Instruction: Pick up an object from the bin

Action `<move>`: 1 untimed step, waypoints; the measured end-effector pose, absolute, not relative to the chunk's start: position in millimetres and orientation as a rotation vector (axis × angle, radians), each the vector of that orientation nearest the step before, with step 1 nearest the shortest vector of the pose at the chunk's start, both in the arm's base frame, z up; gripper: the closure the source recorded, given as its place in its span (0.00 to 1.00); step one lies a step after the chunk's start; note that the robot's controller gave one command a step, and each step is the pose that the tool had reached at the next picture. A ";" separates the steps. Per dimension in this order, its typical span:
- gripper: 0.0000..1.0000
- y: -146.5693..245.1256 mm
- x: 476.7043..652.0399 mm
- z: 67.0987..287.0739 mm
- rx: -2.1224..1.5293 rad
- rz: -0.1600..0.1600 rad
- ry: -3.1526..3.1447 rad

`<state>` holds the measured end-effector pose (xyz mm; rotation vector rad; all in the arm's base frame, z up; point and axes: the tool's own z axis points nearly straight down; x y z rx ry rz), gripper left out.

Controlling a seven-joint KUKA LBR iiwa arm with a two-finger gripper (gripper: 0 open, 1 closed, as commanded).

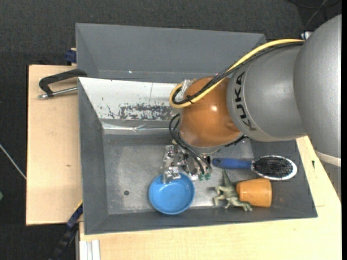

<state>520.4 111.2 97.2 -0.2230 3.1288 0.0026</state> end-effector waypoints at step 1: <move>1.00 136.9 520.7 206.0 -0.223 0.006 3.120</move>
Offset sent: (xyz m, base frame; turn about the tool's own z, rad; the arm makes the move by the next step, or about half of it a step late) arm -0.0023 0.0233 0.1030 0.0015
